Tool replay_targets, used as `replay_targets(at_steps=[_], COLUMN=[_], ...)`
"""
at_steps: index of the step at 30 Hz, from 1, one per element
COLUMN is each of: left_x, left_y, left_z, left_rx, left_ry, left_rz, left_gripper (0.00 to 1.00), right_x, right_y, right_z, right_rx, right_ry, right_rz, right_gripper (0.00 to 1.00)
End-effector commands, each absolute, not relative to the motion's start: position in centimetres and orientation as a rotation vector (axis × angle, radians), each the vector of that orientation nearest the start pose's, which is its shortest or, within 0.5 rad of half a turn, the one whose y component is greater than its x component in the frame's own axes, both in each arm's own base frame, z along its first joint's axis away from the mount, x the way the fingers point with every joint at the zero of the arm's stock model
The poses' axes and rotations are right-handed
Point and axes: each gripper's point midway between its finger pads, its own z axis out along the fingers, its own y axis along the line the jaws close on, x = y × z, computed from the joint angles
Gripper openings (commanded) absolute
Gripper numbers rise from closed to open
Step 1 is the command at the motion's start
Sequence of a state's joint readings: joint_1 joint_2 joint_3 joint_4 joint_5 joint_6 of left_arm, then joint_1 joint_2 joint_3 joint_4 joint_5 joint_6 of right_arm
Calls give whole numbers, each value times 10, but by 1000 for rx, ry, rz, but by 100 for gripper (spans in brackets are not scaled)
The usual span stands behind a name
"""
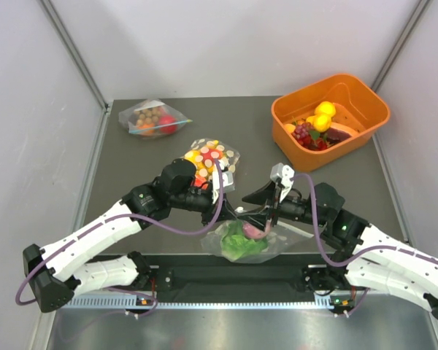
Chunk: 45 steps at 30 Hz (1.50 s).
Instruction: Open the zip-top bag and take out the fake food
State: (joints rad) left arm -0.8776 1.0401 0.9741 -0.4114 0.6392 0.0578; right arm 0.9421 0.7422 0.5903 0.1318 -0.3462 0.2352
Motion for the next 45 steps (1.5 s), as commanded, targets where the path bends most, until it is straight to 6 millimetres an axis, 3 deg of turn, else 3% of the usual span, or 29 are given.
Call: replay_targets(at_steps=[1, 13, 19, 23, 25, 28, 29, 31, 37, 45], left_x=[116, 117, 119, 122, 123, 122, 121, 119, 117, 131], left_y=[-306, -306, -305, -303, -301, -296, -295, -294, -300, -309], left_z=[263, 263, 263, 264, 269, 278, 280, 287, 288, 293], left_rx=[1333, 1332, 1323, 1310, 1296, 1280, 1277, 1269, 1271, 1203], left_ry=[1600, 1601, 1602, 1600, 1584, 1550, 1543, 1514, 1502, 1474], left_rz=[-1179, -1168, -1157, -1132, -1117, -1103, -1104, -1108, -1156, -1147], left_gripper=[0, 0, 0, 0, 1, 23, 37, 45, 61, 66], right_x=[122, 121, 120, 123, 123, 127, 128, 128, 126, 119], right_y=[299, 303, 303, 301, 300, 297, 297, 297, 298, 296], right_z=[313, 317, 313, 313, 315, 316, 316, 317, 320, 324], right_rx=[-865, -886, -907, -896, -888, -872, -869, -869, -866, -867], right_ry=[1337, 1325, 1339, 1342, 1339, 1344, 1349, 1348, 1335, 1313], right_rz=[1206, 1208, 1200, 1182, 1172, 1152, 1149, 1146, 1164, 1198], right_gripper=[59, 50, 29, 5, 4, 3, 2, 2, 1, 1])
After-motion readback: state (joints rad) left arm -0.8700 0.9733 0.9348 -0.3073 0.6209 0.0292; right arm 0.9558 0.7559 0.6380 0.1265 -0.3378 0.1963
